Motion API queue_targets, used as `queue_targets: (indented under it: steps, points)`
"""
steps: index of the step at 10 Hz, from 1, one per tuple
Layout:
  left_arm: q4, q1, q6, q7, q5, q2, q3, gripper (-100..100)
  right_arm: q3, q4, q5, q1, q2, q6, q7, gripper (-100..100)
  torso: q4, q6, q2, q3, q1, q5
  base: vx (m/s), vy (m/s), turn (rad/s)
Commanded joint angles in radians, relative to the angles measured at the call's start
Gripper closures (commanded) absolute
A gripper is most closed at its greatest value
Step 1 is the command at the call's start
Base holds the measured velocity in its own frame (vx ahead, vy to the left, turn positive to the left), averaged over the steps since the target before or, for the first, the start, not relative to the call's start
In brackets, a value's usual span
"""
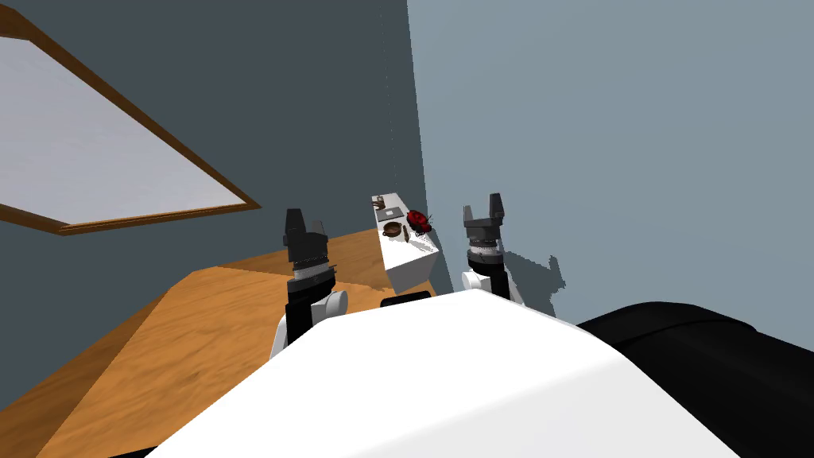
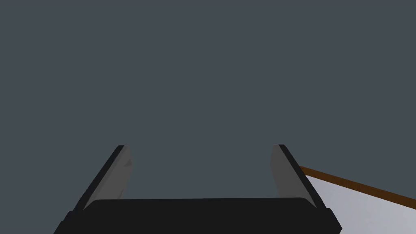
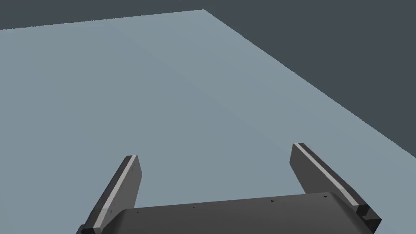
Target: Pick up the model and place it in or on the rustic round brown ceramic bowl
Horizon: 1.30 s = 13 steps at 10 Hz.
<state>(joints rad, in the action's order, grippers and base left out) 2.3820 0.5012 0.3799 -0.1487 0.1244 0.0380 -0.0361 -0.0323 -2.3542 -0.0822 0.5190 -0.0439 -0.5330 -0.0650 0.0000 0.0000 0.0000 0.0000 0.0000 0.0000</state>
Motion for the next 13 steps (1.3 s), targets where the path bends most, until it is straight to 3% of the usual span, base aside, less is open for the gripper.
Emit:
queue_targets:
  steps: [1,5,13]
  points:
    - [0.000,0.000,0.000,0.000,0.000,0.000,0.000,0,-0.011,0.017,-0.014,-0.007,-0.042,0.003,-0.004,-100,0.000,0.000,0.000,0.000,0.000,0.000,-0.028,0.061,-0.036]
    - [0.000,0.000,0.000,0.000,0.000,0.000,0.000,0,-0.032,0.075,-0.048,-0.023,-0.131,0.019,-0.008,-100,0.000,0.000,0.002,0.001,0.008,0.002,-0.032,0.122,-0.021]
    - [0.000,0.000,0.000,0.000,0.000,0.000,0.000,0,-0.061,0.275,-0.135,-0.049,-0.362,0.093,0.012,-100,0.000,0.000,-0.001,0.000,0.006,0.002,0.006,0.135,0.013]
